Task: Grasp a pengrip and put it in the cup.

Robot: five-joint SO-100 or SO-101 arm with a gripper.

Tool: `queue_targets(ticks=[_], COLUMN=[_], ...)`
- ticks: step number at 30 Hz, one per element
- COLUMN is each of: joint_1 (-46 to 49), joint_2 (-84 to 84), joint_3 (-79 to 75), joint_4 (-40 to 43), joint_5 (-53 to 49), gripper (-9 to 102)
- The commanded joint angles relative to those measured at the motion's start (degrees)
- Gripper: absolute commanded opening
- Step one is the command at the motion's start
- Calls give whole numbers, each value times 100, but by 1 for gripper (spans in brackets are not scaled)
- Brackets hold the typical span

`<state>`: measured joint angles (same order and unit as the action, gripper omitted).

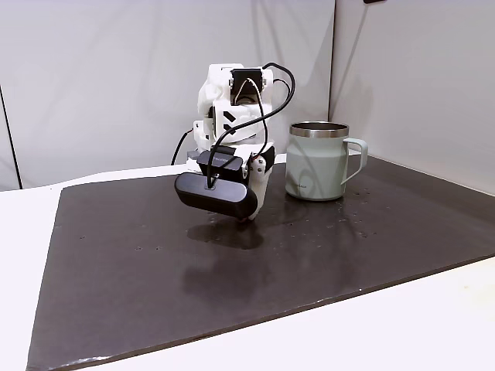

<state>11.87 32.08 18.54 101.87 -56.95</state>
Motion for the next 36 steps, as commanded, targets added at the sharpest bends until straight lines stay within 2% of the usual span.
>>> queue_targets(ticks=[1, 5, 14, 22, 30, 36], joint_1=[123, 123, 79, -466, -1740, -2443], joint_2=[70, 598, 3287, 5528, 6987, 6979], joint_3=[-185, -105, 1187, 2689, 3656, 3577], joint_4=[70, 123, 123, 123, 123, 132], joint_5=[114, 325, 220, 193, 1187, 2294], gripper=[0, 0, 0, 0, 0, 0])
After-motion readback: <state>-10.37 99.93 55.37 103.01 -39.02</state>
